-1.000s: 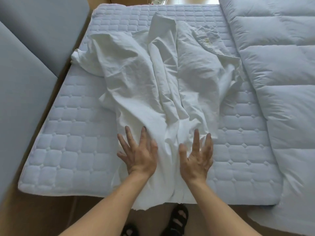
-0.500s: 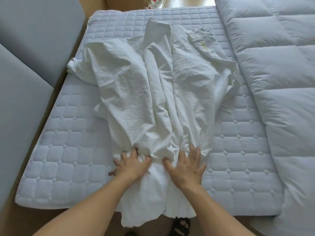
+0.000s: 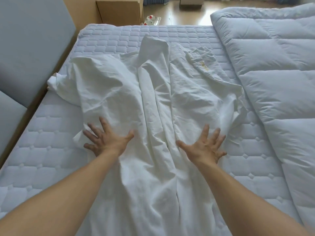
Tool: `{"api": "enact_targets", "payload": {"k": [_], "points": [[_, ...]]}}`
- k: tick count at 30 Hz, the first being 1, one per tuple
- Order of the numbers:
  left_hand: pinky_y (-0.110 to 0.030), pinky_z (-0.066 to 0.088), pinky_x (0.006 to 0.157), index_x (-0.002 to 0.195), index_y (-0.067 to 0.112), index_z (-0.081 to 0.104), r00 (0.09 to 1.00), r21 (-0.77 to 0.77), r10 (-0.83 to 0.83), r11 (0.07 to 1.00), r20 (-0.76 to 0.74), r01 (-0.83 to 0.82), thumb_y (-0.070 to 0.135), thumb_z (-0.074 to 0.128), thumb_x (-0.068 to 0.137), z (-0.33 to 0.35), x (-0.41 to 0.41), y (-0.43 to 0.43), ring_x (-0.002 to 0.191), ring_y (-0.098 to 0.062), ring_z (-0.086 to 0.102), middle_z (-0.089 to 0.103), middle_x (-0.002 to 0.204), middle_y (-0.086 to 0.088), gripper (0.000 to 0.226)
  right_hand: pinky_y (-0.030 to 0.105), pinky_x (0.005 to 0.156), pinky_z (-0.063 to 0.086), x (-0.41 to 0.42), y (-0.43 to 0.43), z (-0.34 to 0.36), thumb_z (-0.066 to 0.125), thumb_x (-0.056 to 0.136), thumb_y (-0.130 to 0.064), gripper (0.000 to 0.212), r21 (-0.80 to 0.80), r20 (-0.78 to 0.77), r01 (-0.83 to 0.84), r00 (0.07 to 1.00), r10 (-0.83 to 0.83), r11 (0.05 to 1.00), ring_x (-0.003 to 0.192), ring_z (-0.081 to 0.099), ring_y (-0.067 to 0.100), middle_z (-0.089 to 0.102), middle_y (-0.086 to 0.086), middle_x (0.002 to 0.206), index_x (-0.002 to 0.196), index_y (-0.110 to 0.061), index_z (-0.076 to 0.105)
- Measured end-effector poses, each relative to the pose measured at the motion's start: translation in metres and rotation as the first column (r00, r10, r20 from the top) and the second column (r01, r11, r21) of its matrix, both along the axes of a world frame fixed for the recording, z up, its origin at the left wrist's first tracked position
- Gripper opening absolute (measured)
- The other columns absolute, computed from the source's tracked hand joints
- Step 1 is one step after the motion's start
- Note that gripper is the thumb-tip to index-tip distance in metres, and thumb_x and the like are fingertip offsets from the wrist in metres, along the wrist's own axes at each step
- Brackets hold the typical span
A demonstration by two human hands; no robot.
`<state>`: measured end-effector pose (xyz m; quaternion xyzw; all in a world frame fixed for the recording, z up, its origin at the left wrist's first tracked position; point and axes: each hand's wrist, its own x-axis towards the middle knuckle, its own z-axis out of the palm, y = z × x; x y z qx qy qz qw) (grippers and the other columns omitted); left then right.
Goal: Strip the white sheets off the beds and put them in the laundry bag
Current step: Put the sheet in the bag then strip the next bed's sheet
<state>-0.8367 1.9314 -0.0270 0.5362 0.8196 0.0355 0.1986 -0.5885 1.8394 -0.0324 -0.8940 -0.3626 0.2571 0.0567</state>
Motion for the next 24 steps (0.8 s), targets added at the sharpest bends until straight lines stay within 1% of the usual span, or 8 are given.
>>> {"api": "enact_targets", "payload": {"k": [5,10,12,14,17,19,22,24], "points": [[-0.072,0.007,0.111,0.156,0.031,-0.012,0.991,-0.015,0.133,0.991,0.034,-0.133,0.085,0.066,0.057,-0.026,-0.018,0.054,0.150,-0.039,-0.013,-0.017,0.164,-0.011,0.137,0.072,0.108,0.019,0.017,0.049,-0.031,0.069,0.057,-0.084,0.144,-0.067,-0.003,0.090,0.996,-0.091,0.994,0.147,-0.024,0.043,-0.038,0.011,0.157,0.150,-0.034,-0.028],[-0.067,0.022,0.109,0.155,0.030,-0.009,0.985,-0.042,0.171,0.985,0.028,-0.170,0.081,0.072,0.052,-0.047,-0.016,0.074,0.142,-0.042,0.020,0.010,0.161,-0.014,0.141,0.065,0.109,0.026,0.020,0.072,-0.039,0.082,0.054,-0.072,0.152,-0.039,0.000,0.293,0.956,-0.293,0.955,0.151,-0.008,0.041,-0.037,0.011,0.157,0.152,-0.029,-0.026],[-0.058,0.028,0.109,0.156,0.025,-0.005,0.979,-0.010,0.202,0.979,0.033,-0.202,0.071,0.078,0.054,-0.046,-0.015,0.080,0.135,-0.041,0.031,0.027,0.152,-0.020,0.140,0.059,0.110,0.030,0.026,0.076,-0.035,0.087,0.059,-0.060,0.150,0.012,-0.041,0.407,0.913,-0.407,0.913,0.150,0.004,0.042,-0.028,0.013,0.161,0.155,-0.022,-0.023],[-0.049,0.030,0.109,0.157,0.018,0.001,0.959,0.018,0.246,0.968,0.138,-0.251,0.056,0.083,0.063,-0.040,-0.013,0.086,0.133,-0.042,0.037,0.035,0.147,-0.023,0.131,0.053,0.111,0.031,0.028,0.083,-0.030,0.088,0.066,-0.047,0.141,0.054,-0.124,0.530,0.845,-0.521,0.847,0.146,0.017,0.044,-0.005,0.021,0.163,0.157,-0.014,-0.015],[-0.041,0.043,0.105,0.149,0.005,0.033,0.885,0.055,0.243,0.956,0.396,-0.287,0.033,0.081,0.074,-0.033,0.001,0.092,0.125,-0.037,0.053,0.051,0.141,-0.020,0.093,0.049,0.109,0.035,0.015,0.097,-0.025,0.085,0.071,-0.048,0.122,0.106,-0.326,0.650,0.738,-0.591,0.753,0.134,0.040,0.044,0.030,0.025,0.151,0.155,-0.006,0.007],[-0.039,0.054,0.090,0.124,0.003,0.061,0.757,0.018,0.230,0.953,0.612,-0.304,0.019,0.076,0.074,-0.021,0.019,0.091,0.102,-0.031,0.066,0.067,0.118,-0.015,0.055,0.043,0.102,0.043,-0.005,0.104,-0.015,0.087,0.067,-0.053,0.109,0.158,-0.525,0.644,0.697,-0.488,0.749,0.124,0.053,0.038,0.052,0.019,0.135,0.146,-0.004,0.031],[-0.030,0.049,0.057,0.087,0.004,0.067,0.539,-0.120,0.238,0.962,0.808,-0.246,0.010,0.068,0.070,0.017,0.049,0.084,0.060,-0.025,0.057,0.062,0.075,-0.013,0.018,0.032,0.072,0.054,-0.036,0.106,0.018,0.093,0.062,-0.040,0.066,0.124,-0.784,0.527,0.572,-0.243,0.841,0.090,0.067,0.026,0.069,0.008,0.100,0.107,-0.002,0.063],[-0.028,0.043,0.053,0.074,0.007,0.063,0.456,-0.130,0.209,0.972,0.865,-0.197,0.009,0.065,0.071,0.051,0.060,0.081,0.054,-0.024,0.049,0.053,0.063,-0.010,0.004,0.039,0.071,0.061,-0.045,0.106,0.043,0.092,0.064,-0.019,0.044,0.170,-0.837,0.451,0.535,-0.112,0.876,0.084,0.072,0.030,0.074,0.015,0.098,0.097,-0.001,0.067]]}}
